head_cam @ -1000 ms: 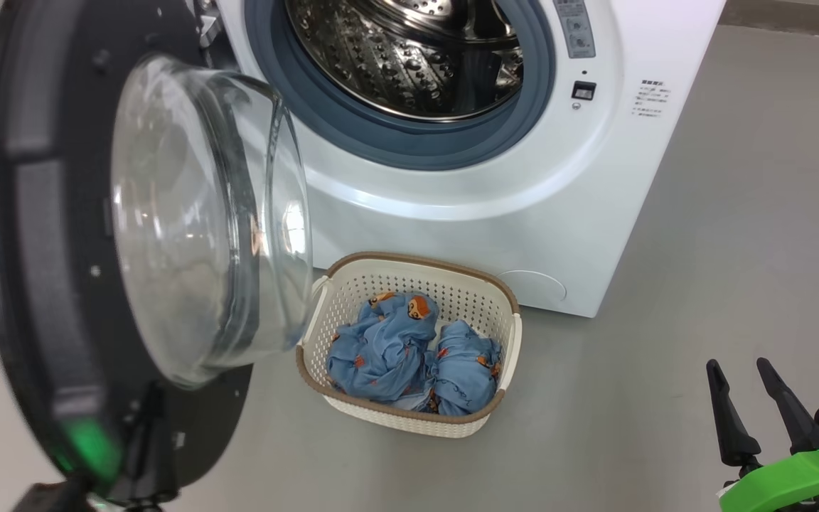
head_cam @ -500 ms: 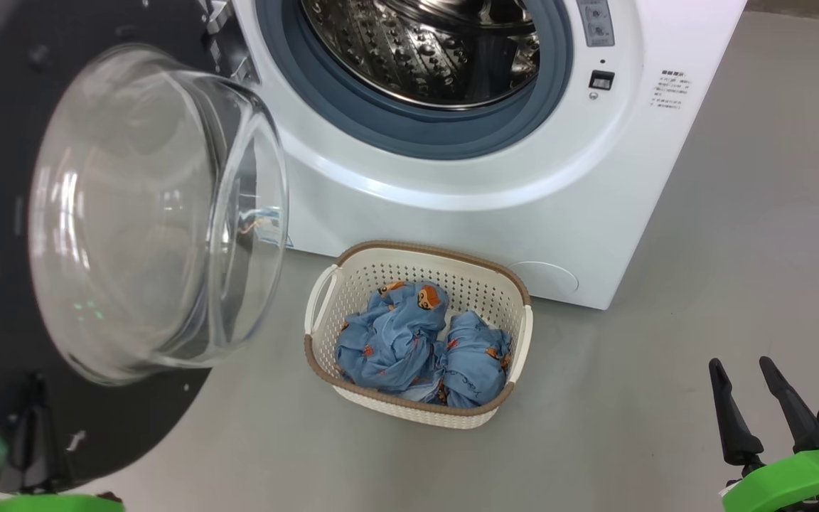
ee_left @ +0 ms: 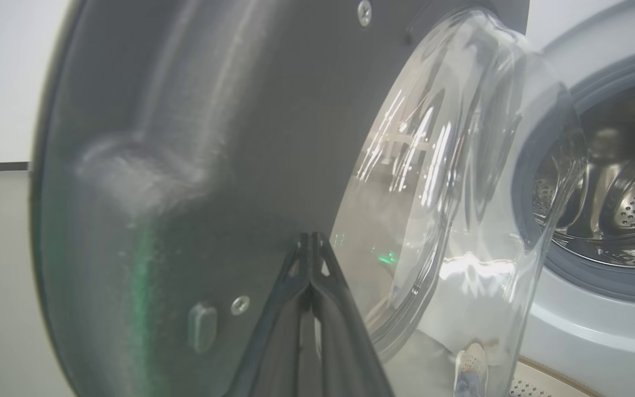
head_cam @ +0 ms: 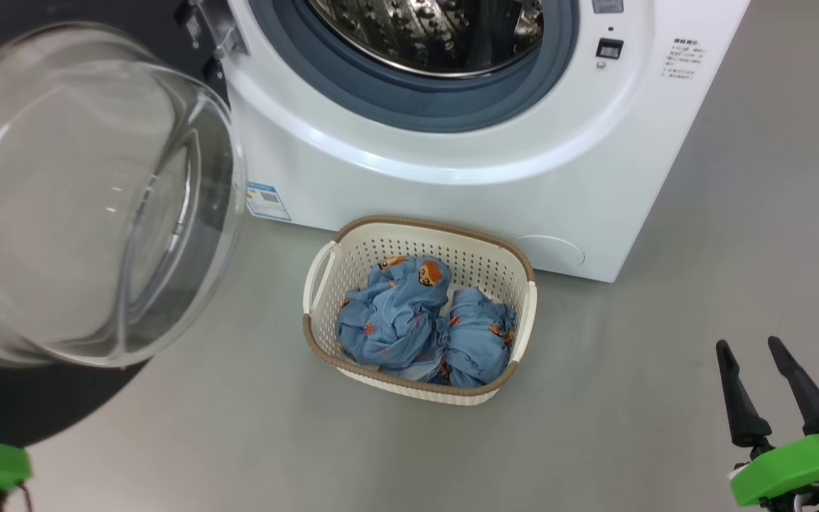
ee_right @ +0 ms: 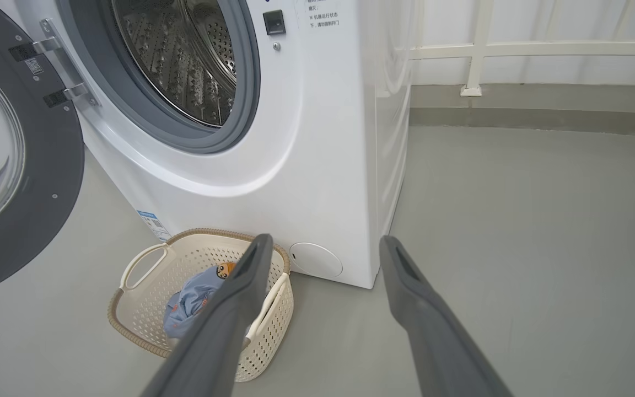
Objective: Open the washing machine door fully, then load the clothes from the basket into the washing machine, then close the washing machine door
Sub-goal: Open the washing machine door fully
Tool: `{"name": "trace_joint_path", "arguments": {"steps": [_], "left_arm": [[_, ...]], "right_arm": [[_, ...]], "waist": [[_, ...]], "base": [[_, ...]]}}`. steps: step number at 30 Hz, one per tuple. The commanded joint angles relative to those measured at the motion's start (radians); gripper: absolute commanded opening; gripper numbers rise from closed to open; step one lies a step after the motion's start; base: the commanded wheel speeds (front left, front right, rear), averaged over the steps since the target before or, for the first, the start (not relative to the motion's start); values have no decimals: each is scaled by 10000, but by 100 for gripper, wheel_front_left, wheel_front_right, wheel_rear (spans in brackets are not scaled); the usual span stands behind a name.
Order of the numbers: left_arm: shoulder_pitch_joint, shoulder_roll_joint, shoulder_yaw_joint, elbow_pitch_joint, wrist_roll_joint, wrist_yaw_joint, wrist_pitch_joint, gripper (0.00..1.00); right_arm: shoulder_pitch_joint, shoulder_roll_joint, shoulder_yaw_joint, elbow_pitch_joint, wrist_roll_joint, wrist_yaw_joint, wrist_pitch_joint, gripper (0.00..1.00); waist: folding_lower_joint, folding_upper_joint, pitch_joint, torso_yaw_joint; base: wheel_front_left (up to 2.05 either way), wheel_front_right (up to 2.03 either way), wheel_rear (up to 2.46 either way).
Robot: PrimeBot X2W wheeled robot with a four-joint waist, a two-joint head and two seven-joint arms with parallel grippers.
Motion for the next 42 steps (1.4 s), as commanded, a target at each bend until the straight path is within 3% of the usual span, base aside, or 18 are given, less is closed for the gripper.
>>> {"name": "trace_joint_path", "arguments": {"steps": [1,28,36,42], "left_arm": [[-520,622,620,-56,18,55,-65,0],[-3800,2361,3340,3680,1419,-1172,-65,0],[-4122,2530,3632,4224,1929,-1383,-65,0],[-3903,2248,3833,4091,2022,-1647,-65,0]], "right_arm": [[-249,-210,227,-270,-27,29,-120,100],[-1098,-406,272,-406,-127,29,-120,100],[-1099,-366,245,-357,-146,29,-120,100],[-989,-294,277,-305,-149,29,-120,100]], "waist": [[0,0,115,-27],[0,0,1567,-492],[0,0,1435,-534],[0,0,1075,-479]], "base": [[0,0,0],[0,0,0],[0,0,0],[0,0,0]]}}
